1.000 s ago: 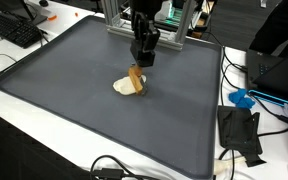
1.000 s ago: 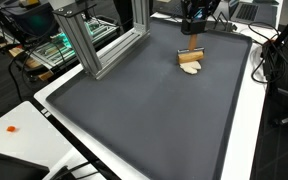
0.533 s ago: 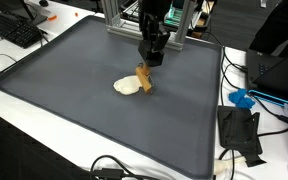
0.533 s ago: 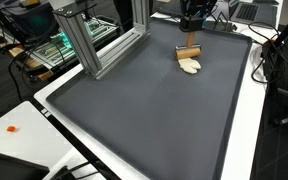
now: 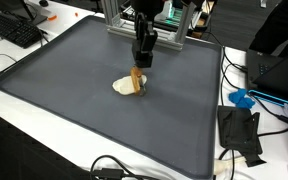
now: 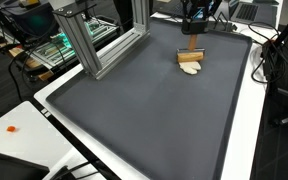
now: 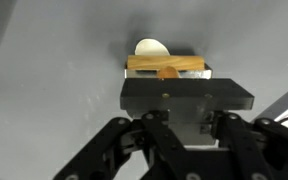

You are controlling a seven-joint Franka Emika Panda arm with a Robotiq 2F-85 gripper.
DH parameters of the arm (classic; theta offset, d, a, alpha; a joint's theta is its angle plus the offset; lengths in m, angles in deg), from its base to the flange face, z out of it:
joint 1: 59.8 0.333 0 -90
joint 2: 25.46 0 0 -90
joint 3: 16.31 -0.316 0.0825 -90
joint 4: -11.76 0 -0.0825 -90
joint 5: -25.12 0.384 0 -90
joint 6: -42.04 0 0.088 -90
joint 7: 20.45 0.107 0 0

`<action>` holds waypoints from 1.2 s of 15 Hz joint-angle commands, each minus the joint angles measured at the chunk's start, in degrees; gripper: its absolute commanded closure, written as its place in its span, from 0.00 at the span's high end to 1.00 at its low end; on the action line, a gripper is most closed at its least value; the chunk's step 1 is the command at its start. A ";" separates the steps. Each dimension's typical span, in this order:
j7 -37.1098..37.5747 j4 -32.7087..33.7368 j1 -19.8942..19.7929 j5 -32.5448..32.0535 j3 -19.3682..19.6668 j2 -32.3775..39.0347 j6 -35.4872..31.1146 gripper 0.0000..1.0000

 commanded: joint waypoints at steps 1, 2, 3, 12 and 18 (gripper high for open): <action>6.38 -2.62 0.75 -4.52 2.32 1.92 -3.78 0.22; 7.65 -2.69 0.77 -5.20 2.42 1.95 -3.85 0.22; 8.94 -2.75 0.86 -6.20 2.61 1.96 -3.97 0.22; 13.68 -3.91 -0.30 -10.98 3.58 2.37 -7.02 0.22; 3.37 -4.09 -2.92 -1.52 0.75 1.57 -7.82 0.22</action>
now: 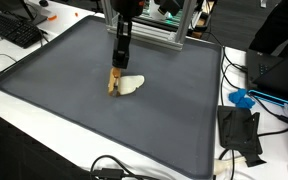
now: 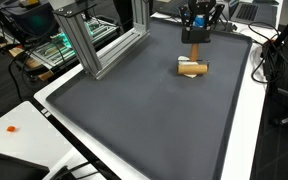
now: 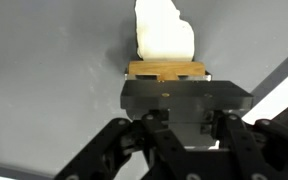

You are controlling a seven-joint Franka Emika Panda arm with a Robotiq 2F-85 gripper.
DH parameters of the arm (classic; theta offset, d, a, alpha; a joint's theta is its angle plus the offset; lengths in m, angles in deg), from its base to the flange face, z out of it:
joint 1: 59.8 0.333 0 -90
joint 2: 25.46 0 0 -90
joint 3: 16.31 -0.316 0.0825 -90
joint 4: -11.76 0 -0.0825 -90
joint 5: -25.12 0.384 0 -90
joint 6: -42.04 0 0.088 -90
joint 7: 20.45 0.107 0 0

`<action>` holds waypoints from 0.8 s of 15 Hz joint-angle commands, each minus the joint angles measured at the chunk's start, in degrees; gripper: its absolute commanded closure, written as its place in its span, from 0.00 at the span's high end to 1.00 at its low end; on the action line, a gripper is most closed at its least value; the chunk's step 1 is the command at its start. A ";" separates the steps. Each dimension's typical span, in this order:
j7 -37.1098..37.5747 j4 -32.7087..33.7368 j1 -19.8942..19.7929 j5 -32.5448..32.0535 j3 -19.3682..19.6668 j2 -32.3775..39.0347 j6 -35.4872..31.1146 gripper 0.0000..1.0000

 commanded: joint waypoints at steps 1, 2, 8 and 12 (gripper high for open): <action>-7.82 -2.59 -2.29 7.50 -2.53 1.07 -2.64 0.22; -10.24 -2.75 -2.46 8.25 -2.62 0.85 -2.38 0.22; -22.54 -3.38 -2.81 10.60 -3.13 0.01 -1.33 0.22; -28.98 -3.23 -2.81 12.65 -3.47 -0.85 1.38 0.22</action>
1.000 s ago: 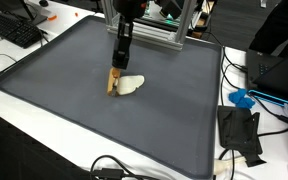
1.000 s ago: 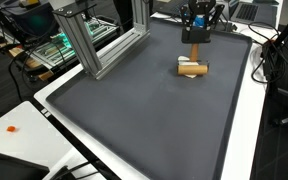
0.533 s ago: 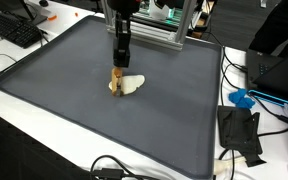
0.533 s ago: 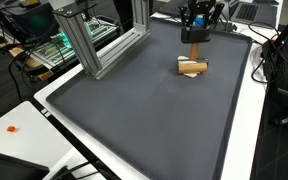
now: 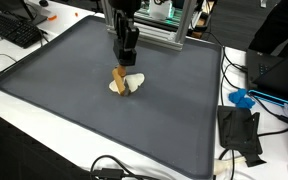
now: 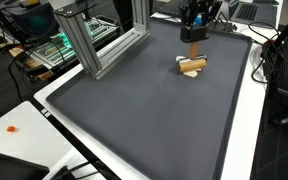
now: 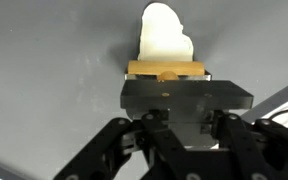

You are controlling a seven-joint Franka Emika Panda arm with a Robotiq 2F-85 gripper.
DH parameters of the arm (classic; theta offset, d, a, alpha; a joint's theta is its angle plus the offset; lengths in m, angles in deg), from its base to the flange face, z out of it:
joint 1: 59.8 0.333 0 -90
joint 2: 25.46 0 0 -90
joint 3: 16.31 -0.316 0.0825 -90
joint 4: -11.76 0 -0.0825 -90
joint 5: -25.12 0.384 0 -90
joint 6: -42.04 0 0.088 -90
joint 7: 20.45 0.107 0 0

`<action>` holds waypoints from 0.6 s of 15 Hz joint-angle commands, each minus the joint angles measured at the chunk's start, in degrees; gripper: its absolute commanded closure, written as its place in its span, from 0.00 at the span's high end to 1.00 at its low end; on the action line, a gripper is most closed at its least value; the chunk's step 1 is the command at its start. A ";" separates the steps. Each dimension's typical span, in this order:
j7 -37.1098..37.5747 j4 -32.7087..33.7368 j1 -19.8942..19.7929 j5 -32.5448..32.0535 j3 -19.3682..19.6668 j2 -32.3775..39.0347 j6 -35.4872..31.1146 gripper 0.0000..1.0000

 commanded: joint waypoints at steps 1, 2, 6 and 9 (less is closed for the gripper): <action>-6.97 -2.73 -0.56 5.60 -2.20 -0.09 1.96 0.22; -8.50 -2.75 -0.52 6.26 -2.32 -0.33 2.82 0.22; -13.73 -3.13 -0.27 9.40 -3.15 -1.00 6.81 0.22; -14.54 -3.32 0.06 9.60 -3.23 -1.32 8.05 0.22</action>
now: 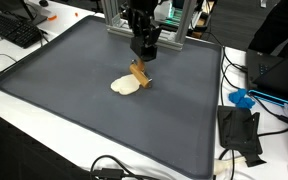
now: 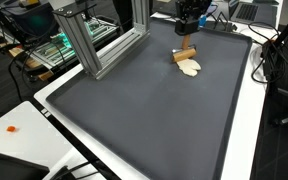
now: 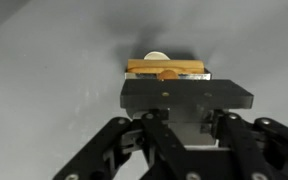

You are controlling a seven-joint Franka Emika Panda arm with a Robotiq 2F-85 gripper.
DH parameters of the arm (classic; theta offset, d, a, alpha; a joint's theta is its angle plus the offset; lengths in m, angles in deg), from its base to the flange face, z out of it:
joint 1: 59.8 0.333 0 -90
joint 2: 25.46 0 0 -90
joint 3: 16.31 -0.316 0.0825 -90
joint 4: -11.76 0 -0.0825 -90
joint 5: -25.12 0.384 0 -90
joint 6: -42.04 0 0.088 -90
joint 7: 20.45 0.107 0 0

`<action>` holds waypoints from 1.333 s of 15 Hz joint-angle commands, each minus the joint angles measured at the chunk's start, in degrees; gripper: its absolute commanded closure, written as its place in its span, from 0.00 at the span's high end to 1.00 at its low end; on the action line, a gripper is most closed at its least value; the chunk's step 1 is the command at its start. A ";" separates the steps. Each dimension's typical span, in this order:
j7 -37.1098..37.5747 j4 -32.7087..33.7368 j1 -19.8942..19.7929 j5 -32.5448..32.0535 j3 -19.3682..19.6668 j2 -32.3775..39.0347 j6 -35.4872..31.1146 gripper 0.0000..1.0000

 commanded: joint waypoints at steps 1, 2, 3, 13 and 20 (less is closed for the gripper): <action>-2.03 -2.96 0.03 1.76 -0.36 -0.18 0.41 0.22; -2.23 -3.10 0.04 1.42 -0.27 -0.49 0.05 0.22; -2.96 -3.20 -0.06 1.55 -0.31 -0.91 0.02 0.22; -8.14 -9.15 -0.61 2.89 -0.72 -9.23 0.01 0.22; -11.31 -12.65 -0.87 3.33 -1.44 -17.65 2.62 0.22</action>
